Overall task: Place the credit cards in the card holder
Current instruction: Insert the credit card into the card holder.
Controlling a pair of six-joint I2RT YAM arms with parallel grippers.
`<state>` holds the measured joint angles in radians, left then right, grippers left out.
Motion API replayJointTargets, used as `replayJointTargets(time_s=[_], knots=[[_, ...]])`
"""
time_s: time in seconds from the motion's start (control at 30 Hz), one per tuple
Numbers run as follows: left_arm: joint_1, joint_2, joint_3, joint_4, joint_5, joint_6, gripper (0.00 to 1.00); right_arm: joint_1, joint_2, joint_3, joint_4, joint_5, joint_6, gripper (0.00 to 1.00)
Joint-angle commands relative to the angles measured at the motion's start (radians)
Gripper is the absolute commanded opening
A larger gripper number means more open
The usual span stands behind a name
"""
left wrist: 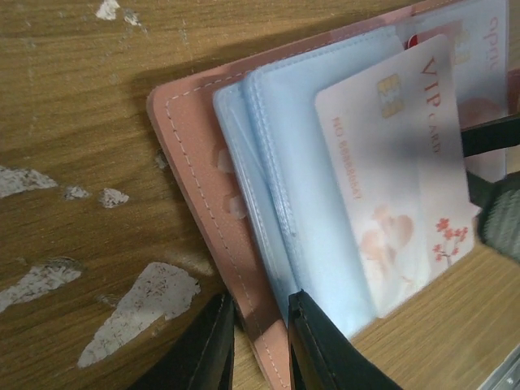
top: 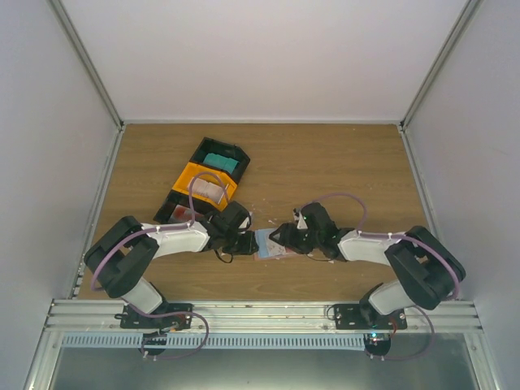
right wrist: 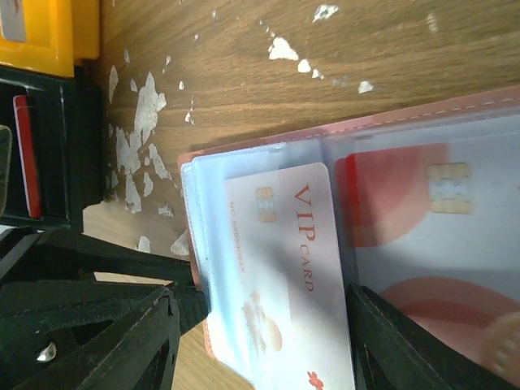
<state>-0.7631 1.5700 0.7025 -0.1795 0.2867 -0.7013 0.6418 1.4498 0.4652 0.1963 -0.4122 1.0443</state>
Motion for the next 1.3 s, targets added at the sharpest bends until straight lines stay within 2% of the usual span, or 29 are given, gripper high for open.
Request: replayJointTargets(time_s=[0.0,0.27,0.5,0.67,0.87,0.97,1.13,1.27], knots=[[-0.01,0.007,-0.023,0.033,0.014,0.024,0.23,0.054,0.058,0.031,-0.068,0.065,-0.047,0.54],[-0.015,0.0,-0.046,0.049,0.02,0.015,0.21,0.115,0.109,0.094,-0.103,0.122,-0.068,0.51],[-0.015,-0.005,-0.057,0.045,0.005,0.004,0.19,0.121,0.047,0.096,-0.183,0.238,-0.095,0.53],[-0.015,-0.027,-0.055,0.025,-0.011,0.0,0.18,0.12,-0.018,0.077,-0.19,0.282,-0.202,0.55],[-0.015,-0.057,-0.015,-0.023,-0.012,0.009,0.18,0.115,-0.06,0.071,-0.21,0.258,-0.273,0.53],[-0.015,-0.08,0.007,-0.031,0.008,0.011,0.18,0.102,-0.051,0.07,-0.236,0.243,-0.266,0.47],[-0.02,-0.109,0.04,-0.003,0.076,0.004,0.16,0.077,-0.081,0.043,-0.246,0.232,-0.267,0.45],[-0.028,-0.068,0.057,0.054,0.137,-0.002,0.16,0.064,-0.088,0.029,-0.238,0.192,-0.28,0.45]])
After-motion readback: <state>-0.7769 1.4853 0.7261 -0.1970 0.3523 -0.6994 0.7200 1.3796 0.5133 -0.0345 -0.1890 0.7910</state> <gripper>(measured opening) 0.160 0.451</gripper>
